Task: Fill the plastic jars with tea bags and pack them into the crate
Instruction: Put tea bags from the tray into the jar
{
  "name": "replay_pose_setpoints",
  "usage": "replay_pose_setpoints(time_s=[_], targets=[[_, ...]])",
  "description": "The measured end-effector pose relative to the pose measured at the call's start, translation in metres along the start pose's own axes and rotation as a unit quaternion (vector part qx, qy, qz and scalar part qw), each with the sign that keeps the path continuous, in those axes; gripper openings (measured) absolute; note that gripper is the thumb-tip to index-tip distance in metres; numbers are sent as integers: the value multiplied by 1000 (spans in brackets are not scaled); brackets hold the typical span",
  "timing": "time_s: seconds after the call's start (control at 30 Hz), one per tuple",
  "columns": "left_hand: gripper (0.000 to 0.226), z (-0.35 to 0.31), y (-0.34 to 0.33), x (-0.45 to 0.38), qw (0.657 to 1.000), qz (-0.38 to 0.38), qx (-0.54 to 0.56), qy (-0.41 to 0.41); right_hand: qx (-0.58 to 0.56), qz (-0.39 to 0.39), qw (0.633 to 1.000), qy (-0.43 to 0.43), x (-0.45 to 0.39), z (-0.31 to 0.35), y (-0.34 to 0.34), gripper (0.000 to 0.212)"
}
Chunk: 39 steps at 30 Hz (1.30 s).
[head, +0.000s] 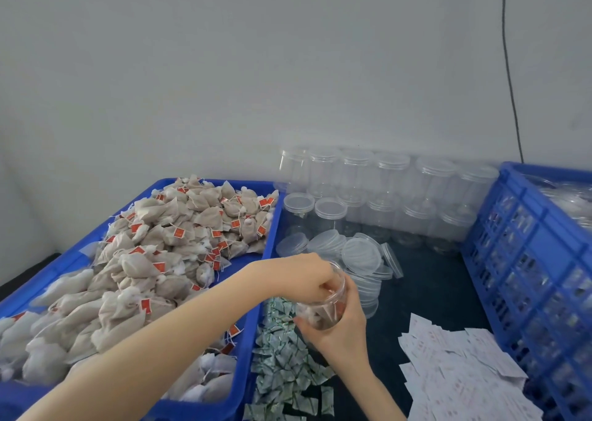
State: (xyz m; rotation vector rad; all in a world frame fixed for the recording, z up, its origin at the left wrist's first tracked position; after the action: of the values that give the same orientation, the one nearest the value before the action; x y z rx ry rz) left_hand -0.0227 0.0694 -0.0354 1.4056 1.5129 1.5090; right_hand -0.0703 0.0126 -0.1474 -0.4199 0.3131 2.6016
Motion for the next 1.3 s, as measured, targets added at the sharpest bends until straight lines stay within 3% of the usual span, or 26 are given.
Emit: replay_pose_setpoints(time_s=[0.13, 0.33, 0.43, 0.5, 0.57, 0.67, 0.77, 0.87, 1.03, 1.3], targets=[[17, -8, 5, 0, 999, -26, 23, -32, 4, -19, 1000, 8, -1, 2, 11, 95], [30, -5, 19, 0, 974, -195, 103, -56, 20, -63, 997, 31, -8, 10, 36, 95], [22, 10, 29, 1, 940, -301, 158, -35, 1, -75, 997, 26, -7, 4, 48, 97], [20, 24, 28, -6, 934, -315, 166, 15, 2, -83, 996, 24, -4, -1, 55, 97], [21, 40, 17, -21, 953, -260, 125, 92, 1, -92, 996, 20, -2, -6, 62, 98], [23, 56, -17, -48, 984, -96, -3, 151, 0, -95, 995, 10, 3, -10, 69, 99], [30, 68, -54, -70, 983, 34, -58, 168, 3, -104, 995, 10, 7, -10, 74, 97], [34, 82, -80, -84, 965, 103, -117, 209, -6, -110, 994, 17, 9, -8, 77, 95], [54, 95, -100, -93, 942, 118, -197, 243, -16, -115, 993, 23, 11, -3, 82, 91], [38, 91, -94, -94, 929, 66, -284, 229, -14, -114, 993, 15, 11, -9, 82, 94]])
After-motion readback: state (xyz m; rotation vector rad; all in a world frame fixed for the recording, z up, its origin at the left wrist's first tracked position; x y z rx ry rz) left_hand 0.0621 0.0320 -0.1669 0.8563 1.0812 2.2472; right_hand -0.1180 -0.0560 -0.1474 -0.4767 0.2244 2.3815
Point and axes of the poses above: each hand's wrist, its own x-axis away from the middle knuckle, its own y-axis out of the back of the hand, z = x × y, the point moved 6 cm from there along -x, towards the middle knuckle, and after that the axes turned 3 degrees about z, right-handed, at the moved point
